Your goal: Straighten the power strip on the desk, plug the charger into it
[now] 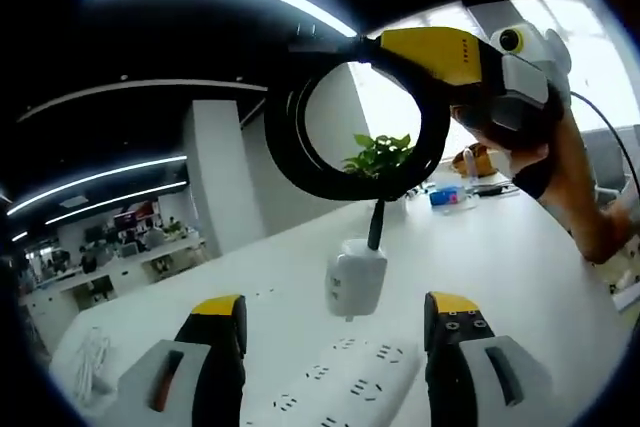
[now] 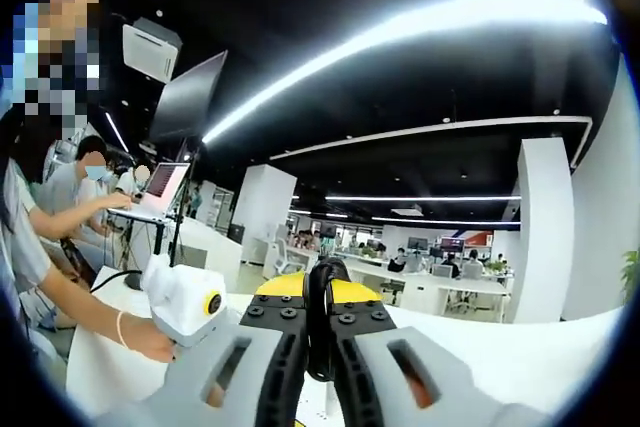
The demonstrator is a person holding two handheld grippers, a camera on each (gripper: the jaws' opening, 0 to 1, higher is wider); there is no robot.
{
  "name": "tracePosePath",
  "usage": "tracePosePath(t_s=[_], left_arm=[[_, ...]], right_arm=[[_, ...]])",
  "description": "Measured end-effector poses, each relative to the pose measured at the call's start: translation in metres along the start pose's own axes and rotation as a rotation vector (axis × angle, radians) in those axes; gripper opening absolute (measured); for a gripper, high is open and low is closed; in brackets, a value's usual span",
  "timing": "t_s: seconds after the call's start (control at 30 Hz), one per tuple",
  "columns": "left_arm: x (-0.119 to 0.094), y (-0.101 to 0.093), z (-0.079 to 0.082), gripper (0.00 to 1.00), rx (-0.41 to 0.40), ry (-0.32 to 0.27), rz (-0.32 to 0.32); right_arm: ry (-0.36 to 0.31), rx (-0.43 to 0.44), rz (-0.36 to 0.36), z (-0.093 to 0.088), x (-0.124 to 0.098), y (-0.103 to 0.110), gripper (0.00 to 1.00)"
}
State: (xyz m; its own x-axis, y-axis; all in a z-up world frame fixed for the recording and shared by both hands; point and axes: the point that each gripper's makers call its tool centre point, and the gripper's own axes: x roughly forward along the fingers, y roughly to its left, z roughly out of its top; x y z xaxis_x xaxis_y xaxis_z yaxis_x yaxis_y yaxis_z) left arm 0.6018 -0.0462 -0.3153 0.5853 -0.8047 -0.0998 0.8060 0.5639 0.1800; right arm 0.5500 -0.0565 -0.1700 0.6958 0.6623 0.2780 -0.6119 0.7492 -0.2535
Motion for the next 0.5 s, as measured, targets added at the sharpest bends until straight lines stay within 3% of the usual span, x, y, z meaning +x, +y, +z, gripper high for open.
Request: tracePosePath(t_s=[0.5], left_arm=[[0.012, -0.014, -0.001, 0.74, 0.032, -0.022, -0.007]], right_arm=[[-0.013, 0.013, 0.029, 0.002, -0.002, 0.015, 0.04]])
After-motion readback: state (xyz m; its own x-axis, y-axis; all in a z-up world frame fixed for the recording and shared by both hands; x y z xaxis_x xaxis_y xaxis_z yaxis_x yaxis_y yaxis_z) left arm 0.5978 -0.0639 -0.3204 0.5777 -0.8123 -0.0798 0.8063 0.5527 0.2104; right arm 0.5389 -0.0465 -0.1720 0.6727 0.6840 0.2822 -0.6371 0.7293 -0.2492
